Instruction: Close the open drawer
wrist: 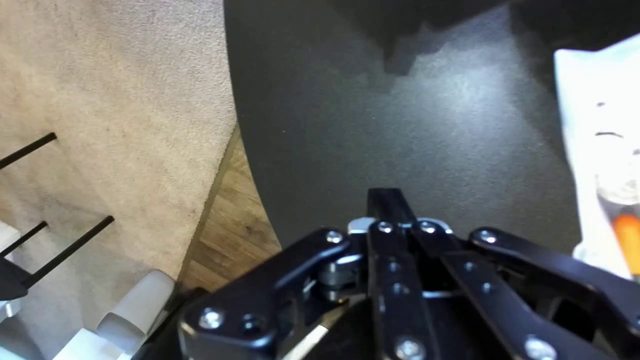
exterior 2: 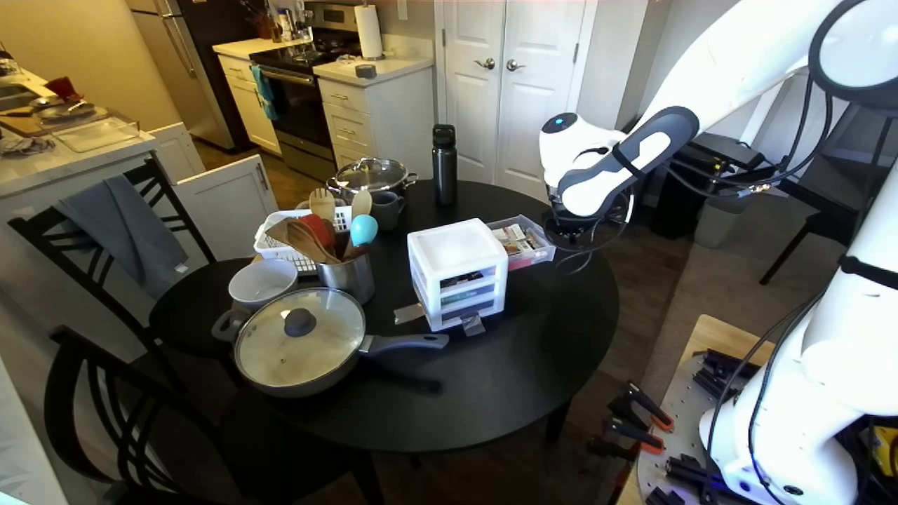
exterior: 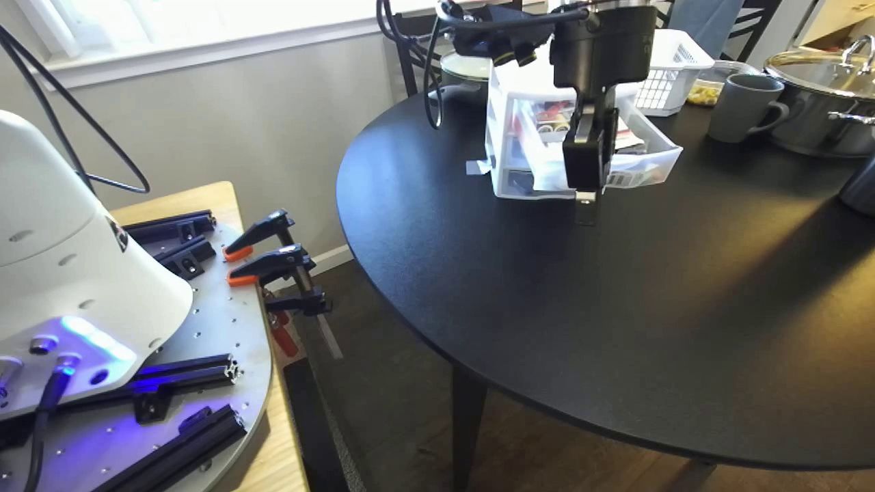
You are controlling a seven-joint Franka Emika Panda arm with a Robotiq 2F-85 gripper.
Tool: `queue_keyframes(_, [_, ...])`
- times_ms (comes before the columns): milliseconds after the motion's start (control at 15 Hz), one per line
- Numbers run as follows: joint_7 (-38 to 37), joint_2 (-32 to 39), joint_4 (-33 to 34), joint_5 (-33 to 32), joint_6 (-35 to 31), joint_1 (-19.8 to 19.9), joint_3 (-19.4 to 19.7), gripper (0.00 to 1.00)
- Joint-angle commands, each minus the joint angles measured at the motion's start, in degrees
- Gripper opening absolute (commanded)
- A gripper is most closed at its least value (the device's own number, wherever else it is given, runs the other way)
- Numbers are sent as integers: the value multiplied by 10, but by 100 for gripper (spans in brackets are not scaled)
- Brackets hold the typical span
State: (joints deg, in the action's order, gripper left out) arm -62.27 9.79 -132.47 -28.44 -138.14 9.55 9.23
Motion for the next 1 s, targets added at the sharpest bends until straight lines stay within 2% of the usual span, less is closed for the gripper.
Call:
queue_keyframes(0, [-1, 0, 0, 31, -39, -24, 5, 4])
queue_keyframes(400, [4, 0, 5, 40, -59, -51, 0, 4])
queue_keyframes(933, [9, 4, 33, 91, -64, -83, -22, 4])
